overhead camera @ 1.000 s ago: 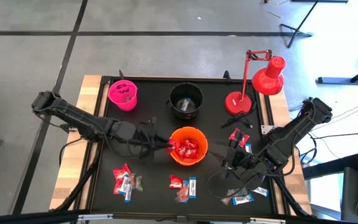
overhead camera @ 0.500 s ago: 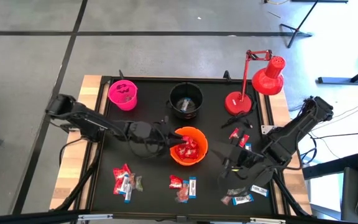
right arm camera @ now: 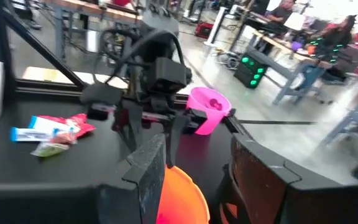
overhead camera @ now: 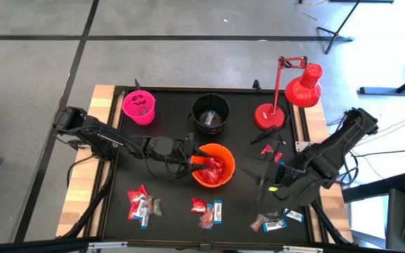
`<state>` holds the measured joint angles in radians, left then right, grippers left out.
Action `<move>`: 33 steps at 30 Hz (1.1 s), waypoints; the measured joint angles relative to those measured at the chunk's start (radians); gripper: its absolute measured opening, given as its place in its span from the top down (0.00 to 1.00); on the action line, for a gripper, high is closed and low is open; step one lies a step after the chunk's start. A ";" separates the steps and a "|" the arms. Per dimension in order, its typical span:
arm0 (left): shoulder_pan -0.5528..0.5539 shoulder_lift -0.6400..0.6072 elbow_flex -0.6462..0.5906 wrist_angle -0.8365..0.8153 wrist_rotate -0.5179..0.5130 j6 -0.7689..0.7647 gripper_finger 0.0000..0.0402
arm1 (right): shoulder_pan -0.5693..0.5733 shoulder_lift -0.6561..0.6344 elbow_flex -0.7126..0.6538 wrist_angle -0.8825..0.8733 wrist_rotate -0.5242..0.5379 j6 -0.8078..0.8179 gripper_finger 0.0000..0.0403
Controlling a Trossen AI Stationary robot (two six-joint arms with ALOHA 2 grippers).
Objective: Sort candy
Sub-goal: Put the red candy into the orange bucket
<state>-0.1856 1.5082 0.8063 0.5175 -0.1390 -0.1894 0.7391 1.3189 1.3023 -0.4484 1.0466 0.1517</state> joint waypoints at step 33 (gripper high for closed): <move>-0.248 -0.686 0.041 -0.541 -0.356 0.173 0.51 | -0.309 -0.009 -0.639 -0.675 -0.761 1.114 0.56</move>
<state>-0.4335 0.8217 0.8472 -0.0239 -0.4946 -0.0166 0.4304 1.3098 0.6632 -1.1239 0.2854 1.2654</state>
